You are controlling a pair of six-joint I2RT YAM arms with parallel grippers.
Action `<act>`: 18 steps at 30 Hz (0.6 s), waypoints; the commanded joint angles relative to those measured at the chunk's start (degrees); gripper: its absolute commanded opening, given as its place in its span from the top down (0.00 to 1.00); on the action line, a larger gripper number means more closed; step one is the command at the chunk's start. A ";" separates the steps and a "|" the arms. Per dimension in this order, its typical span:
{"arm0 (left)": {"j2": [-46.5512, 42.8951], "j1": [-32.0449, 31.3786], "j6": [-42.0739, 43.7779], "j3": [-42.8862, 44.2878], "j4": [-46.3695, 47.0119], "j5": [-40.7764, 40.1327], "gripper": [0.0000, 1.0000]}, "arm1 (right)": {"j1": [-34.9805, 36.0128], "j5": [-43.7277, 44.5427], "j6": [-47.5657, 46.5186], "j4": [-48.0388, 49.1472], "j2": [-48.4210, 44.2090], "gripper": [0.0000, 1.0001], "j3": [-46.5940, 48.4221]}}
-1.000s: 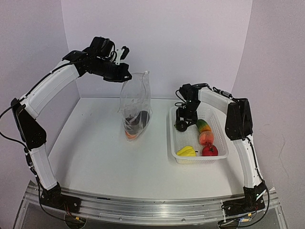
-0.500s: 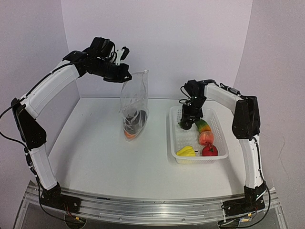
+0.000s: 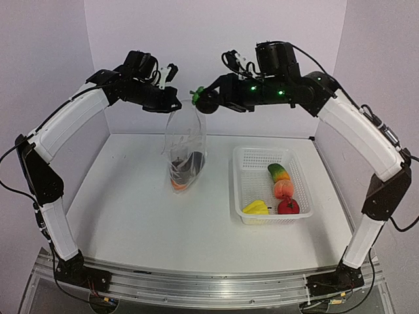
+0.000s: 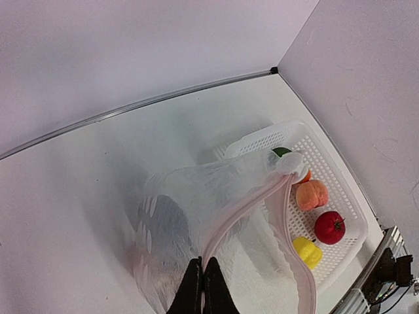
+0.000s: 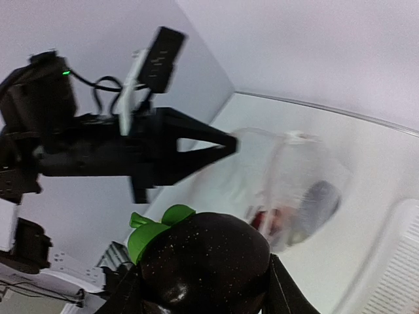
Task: Place the food in the zip-top bag and seal the zipper
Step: Place the fake fruit in the zipper food storage bag.
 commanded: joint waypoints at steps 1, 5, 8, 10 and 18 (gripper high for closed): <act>-0.13 -0.16 -0.47 1.26 2.87 0.51 1.00 | 3.62 -4.91 7.46 14.98 5.52 1.00 -2.90; 0.04 -0.20 -0.56 1.61 2.79 0.74 1.00 | 6.02 -4.56 8.38 15.14 10.95 1.00 0.55; -0.16 -0.21 -0.39 1.76 2.75 0.65 1.00 | 6.17 0.32 7.36 15.12 12.09 1.00 -0.60; -0.38 -0.20 -0.24 1.56 2.63 0.63 1.00 | 6.13 5.46 6.03 15.14 12.04 1.00 -1.93; -0.63 -0.23 -0.28 1.45 2.57 1.21 1.00 | 6.21 15.26 -0.85 10.08 17.46 0.75 4.19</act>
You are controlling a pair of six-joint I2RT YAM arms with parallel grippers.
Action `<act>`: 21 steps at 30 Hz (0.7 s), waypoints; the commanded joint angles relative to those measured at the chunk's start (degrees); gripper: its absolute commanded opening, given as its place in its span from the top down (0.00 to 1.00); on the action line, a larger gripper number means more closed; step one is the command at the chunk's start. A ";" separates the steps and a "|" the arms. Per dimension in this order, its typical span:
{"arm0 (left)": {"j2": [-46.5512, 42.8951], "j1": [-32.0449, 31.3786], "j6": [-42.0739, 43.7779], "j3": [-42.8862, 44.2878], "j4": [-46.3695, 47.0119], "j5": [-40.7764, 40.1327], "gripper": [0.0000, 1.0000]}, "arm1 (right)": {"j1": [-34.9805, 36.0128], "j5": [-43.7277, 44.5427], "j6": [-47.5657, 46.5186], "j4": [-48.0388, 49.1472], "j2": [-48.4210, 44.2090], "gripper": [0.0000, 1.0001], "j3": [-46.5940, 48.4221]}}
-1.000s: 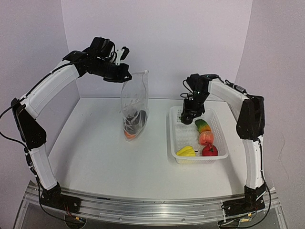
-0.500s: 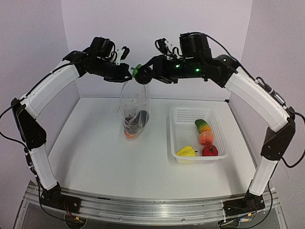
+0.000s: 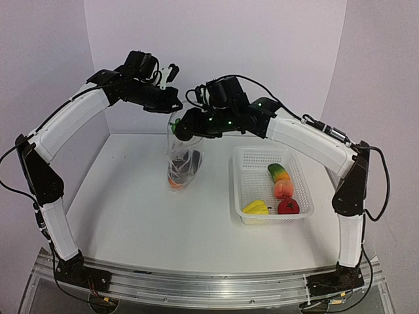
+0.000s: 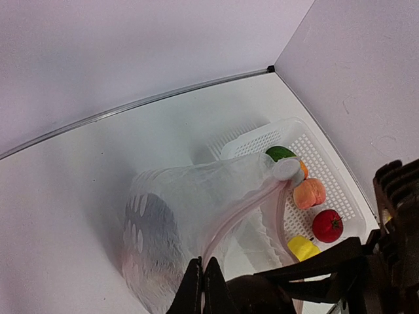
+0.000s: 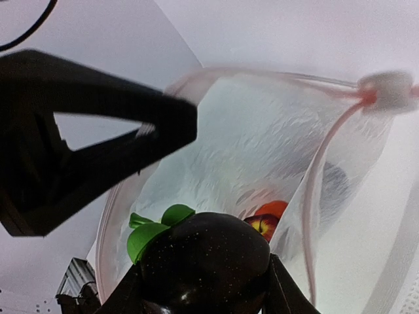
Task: Place the food in the zip-top bag and seal the zipper
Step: Place the fake fruit in the zipper food storage bag.
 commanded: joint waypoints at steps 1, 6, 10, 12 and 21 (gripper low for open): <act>-0.70 0.03 -0.27 1.45 2.47 0.74 1.00 | 0.01 7.50 -5.48 -3.06 4.06 0.61 7.92; -0.98 0.06 -0.11 1.01 2.33 0.53 1.00 | -0.02 5.41 -9.79 -5.77 5.05 0.11 12.20; -0.64 0.02 -0.31 1.09 2.46 0.78 1.00 | -0.06 4.22 -12.38 -6.20 3.84 0.08 13.73; -0.57 0.02 -0.36 1.10 2.48 0.78 1.00 | -0.07 2.25 -13.09 -6.28 2.94 0.07 14.63; -0.81 0.09 -0.18 0.95 2.35 0.06 1.00 | -3.47 11.89 -15.91 -10.82 -12.60 0.08 5.36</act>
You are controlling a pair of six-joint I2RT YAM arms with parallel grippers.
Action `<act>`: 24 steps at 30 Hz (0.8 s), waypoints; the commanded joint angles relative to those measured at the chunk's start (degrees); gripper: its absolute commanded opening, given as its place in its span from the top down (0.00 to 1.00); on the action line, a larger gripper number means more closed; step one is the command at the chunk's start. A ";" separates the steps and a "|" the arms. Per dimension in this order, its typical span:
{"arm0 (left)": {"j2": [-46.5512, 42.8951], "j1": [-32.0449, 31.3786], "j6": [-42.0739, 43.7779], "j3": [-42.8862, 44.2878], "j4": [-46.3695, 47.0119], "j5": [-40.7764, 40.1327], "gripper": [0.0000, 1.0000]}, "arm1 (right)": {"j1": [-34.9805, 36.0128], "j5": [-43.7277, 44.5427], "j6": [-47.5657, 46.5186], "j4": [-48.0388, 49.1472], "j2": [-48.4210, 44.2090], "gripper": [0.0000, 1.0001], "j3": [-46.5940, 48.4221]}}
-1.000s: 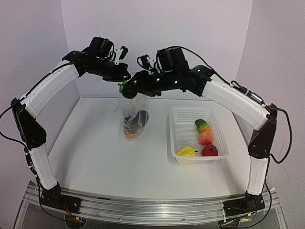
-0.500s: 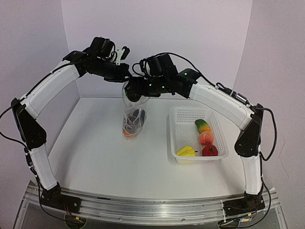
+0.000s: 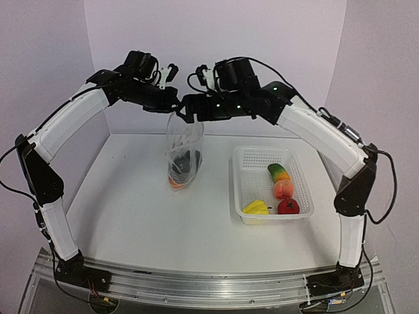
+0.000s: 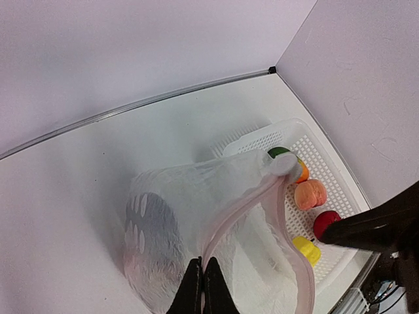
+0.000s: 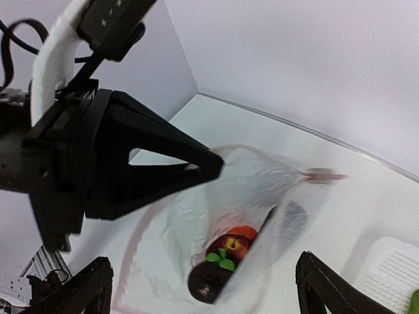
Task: Place the food in the zip-top bag and seal the zipper
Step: Place the fake fruit in the zipper food storage bag, then pick up the fake fruit from the bin.
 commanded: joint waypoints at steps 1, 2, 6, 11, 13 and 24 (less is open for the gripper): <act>-0.77 0.03 -0.18 0.98 2.37 0.07 1.00 | -4.44 10.92 -1.37 -4.45 -14.57 0.08 -7.53; -0.73 0.04 -0.22 1.08 2.36 0.08 1.00 | -5.95 12.50 -0.63 -6.59 -15.95 0.08 -9.87; -0.56 0.04 -0.19 1.33 2.33 0.09 1.00 | -14.22 13.30 2.59 -16.34 -17.27 0.08 -17.93; -0.98 0.04 -0.04 0.77 2.36 -0.10 1.00 | -20.83 10.27 4.63 -34.07 -7.84 0.05 -15.52; -1.10 0.04 0.01 0.68 2.38 -0.18 1.00 | -21.36 12.71 4.99 -40.58 -3.20 0.02 -12.72; -1.77 -0.02 0.24 -0.07 2.44 0.00 1.00 | -24.01 19.47 -11.67 -42.15 14.50 0.08 -6.27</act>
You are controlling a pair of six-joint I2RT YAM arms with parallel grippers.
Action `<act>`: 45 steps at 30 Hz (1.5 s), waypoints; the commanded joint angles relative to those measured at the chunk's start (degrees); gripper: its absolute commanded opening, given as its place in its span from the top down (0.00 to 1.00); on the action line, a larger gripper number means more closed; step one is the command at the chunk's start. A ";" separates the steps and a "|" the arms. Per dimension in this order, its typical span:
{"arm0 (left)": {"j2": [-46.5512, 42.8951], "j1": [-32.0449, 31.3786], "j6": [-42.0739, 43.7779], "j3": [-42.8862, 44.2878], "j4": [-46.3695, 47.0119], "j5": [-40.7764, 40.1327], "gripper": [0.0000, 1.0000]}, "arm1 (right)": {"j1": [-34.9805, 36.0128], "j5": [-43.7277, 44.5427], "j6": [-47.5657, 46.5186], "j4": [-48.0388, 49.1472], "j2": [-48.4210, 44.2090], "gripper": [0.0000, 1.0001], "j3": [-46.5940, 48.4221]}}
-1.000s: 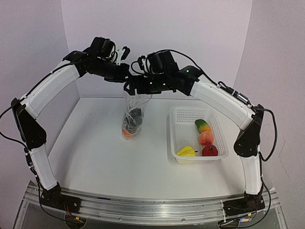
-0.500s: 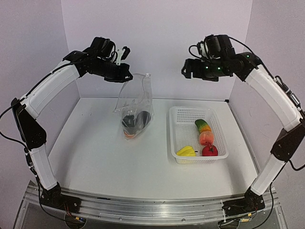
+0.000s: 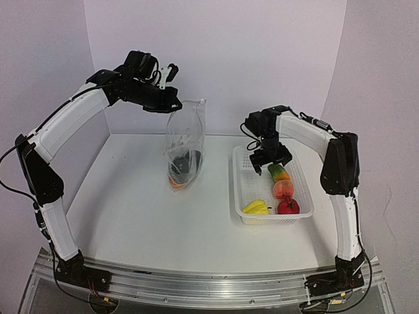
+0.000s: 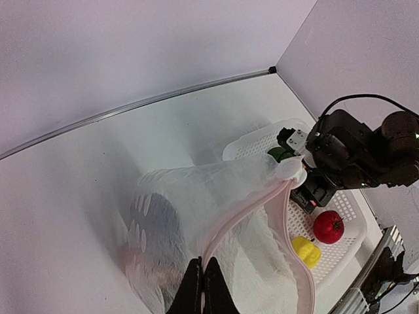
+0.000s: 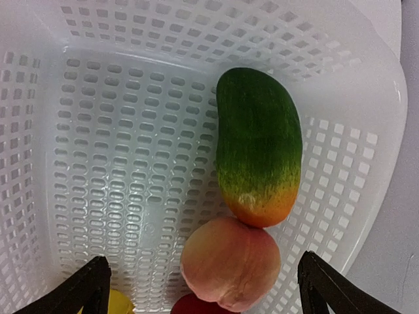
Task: Place the food in the zip-top bag and seal the zipper
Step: Pick up the fake fruit from the bin.
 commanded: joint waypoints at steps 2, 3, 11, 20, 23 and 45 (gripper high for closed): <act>-1.87 0.00 0.23 -0.16 2.48 0.03 1.00 | -2.51 4.50 -10.09 -4.34 4.56 0.08 5.99; -1.87 0.02 0.27 -0.16 2.52 -0.08 1.00 | -2.88 4.64 -10.89 -3.88 5.37 0.08 6.01; -1.89 0.00 0.58 -0.55 2.47 -0.51 1.00 | -7.28 -2.63 -12.05 0.74 8.45 0.11 3.89; -1.48 -0.01 0.50 -0.46 2.60 -0.49 1.00 | -7.72 -7.08 -15.10 3.59 11.37 0.21 4.33; -1.68 0.02 0.65 -0.61 2.59 -0.68 1.00 | -7.87 -7.30 -14.26 3.78 11.92 0.24 2.70; -1.61 0.04 0.58 -0.12 2.52 -0.20 1.00 | -5.08 -9.87 -1.32 5.88 -10.73 1.00 8.36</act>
